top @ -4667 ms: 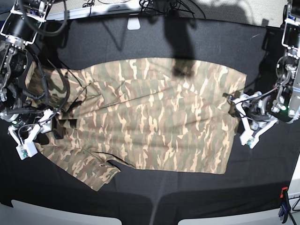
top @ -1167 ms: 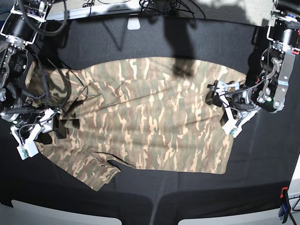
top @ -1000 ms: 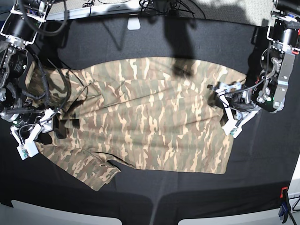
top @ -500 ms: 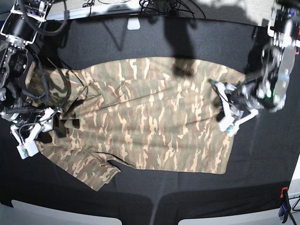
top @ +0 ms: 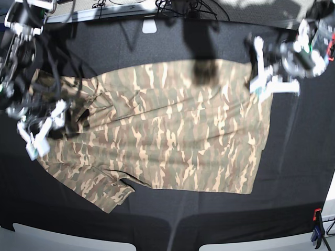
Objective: Layout the t-shirt on the table in an organized manner, then fold the t-shirt properly
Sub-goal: 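Release the shirt and lift both grippers away from it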
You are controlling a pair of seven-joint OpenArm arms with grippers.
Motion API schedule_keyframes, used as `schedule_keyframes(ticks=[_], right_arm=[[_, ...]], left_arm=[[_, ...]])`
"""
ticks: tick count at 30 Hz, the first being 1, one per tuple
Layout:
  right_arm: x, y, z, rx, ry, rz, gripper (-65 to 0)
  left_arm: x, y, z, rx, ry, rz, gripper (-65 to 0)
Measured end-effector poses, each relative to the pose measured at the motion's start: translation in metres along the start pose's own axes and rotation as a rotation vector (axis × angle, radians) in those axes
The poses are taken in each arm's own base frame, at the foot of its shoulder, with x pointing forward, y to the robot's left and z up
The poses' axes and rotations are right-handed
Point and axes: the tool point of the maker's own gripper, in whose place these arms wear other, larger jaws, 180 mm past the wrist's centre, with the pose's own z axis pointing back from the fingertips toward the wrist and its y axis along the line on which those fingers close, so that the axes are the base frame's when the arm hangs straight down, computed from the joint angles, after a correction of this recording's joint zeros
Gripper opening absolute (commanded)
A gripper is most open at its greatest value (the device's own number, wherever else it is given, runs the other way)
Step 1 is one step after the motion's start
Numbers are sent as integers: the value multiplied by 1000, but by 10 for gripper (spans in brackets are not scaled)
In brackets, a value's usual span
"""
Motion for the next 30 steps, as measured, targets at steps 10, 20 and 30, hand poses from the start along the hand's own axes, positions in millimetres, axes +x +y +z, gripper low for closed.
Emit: schedule_keyframes(ticks=[10,20,30], right_arm=[[-59,-31,0,-86,260,19,-347],[-94,-55,28,-116,363,22,-347],[-82,-93,62,-212,235,-116,-347]], left_arm=[[0,-5,-1,-12,-8,8,-650],[-1,-5,-1,-12,-7,8,-650],[0,-5,-1,-12,-8,8,-650]])
